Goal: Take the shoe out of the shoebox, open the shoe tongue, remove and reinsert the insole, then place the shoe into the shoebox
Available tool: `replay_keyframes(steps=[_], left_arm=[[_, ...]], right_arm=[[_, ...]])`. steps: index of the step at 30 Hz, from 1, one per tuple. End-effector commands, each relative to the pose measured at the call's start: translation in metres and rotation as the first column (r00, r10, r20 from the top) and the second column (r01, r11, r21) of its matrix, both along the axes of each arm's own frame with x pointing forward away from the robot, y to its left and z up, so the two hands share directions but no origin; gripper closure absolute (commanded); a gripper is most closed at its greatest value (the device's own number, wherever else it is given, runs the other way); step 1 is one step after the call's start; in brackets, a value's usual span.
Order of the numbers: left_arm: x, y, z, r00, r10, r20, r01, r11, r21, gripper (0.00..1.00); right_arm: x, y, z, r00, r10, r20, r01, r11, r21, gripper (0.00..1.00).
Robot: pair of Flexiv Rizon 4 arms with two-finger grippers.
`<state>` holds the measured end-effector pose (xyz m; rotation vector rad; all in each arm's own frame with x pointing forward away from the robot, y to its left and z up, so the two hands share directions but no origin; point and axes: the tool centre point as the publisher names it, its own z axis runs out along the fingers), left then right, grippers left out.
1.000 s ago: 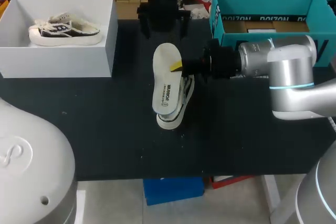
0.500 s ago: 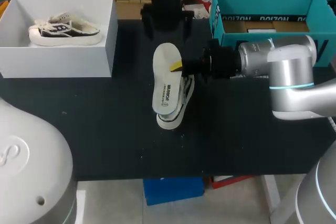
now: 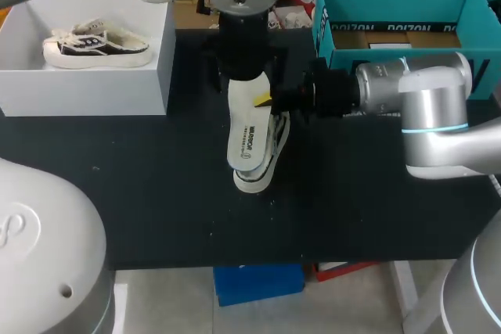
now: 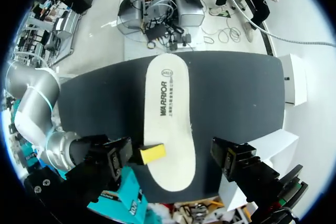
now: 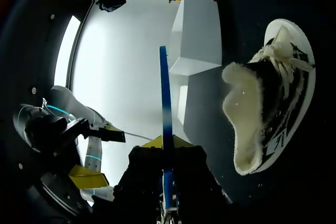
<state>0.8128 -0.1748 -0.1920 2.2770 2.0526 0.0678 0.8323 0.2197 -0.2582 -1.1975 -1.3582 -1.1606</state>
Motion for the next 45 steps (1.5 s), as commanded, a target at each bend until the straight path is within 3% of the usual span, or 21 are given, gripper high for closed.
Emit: replay_keyframes(steps=[1, 5, 11, 16, 21, 26, 31, 45], left_arm=[[-0.028, 0.008, -0.001, 0.998, -0.009, 0.056, 0.010, 1.000, -0.019, 0.00], [-0.052, 0.003, -0.002, 0.998, -0.034, 0.048, 0.035, 0.999, -0.027, 0.00], [-0.073, 0.005, 0.000, 0.998, -0.035, 0.049, 0.039, 0.996, -0.081, 0.00], [-0.080, 0.020, -0.004, 0.999, 0.001, 0.032, 0.007, 0.970, -0.245, 0.00], [-0.081, 0.036, -0.011, 1.000, 0.017, -0.023, -0.026, 0.880, -0.475, 0.00], [-0.076, 0.049, -0.018, 1.000, -0.001, -0.021, -0.012, 0.775, -0.632, 0.00], [-0.071, 0.059, -0.020, 0.998, -0.065, 0.014, 0.052, 0.628, -0.777, 0.00], [-0.071, 0.059, -0.020, 0.998, -0.065, 0.014, 0.052, 0.628, -0.777, 0.00]], right_arm=[[-0.001, 0.000, 0.000, 1.000, -0.002, -0.001, 0.002, 1.000, -0.003, 1.00], [-0.001, 0.000, 0.000, 1.000, -0.002, -0.001, 0.002, 1.000, -0.003, 1.00], [-0.001, 0.000, 0.000, 1.000, -0.002, -0.001, 0.002, 1.000, -0.003, 1.00], [-0.001, 0.000, 0.000, 1.000, -0.002, -0.001, 0.002, 1.000, -0.003, 1.00], [-0.001, 0.000, 0.000, 1.000, -0.002, -0.001, 0.002, 1.000, -0.003, 1.00], [-0.001, 0.000, 0.000, 1.000, -0.002, -0.001, 0.002, 1.000, -0.003, 1.00], [-0.001, 0.000, 0.000, 1.000, -0.002, -0.001, 0.002, 1.000, -0.003, 1.00], [-0.001, 0.000, 0.000, 1.000, -0.002, -0.001, 0.002, 1.000, -0.003, 1.00]])
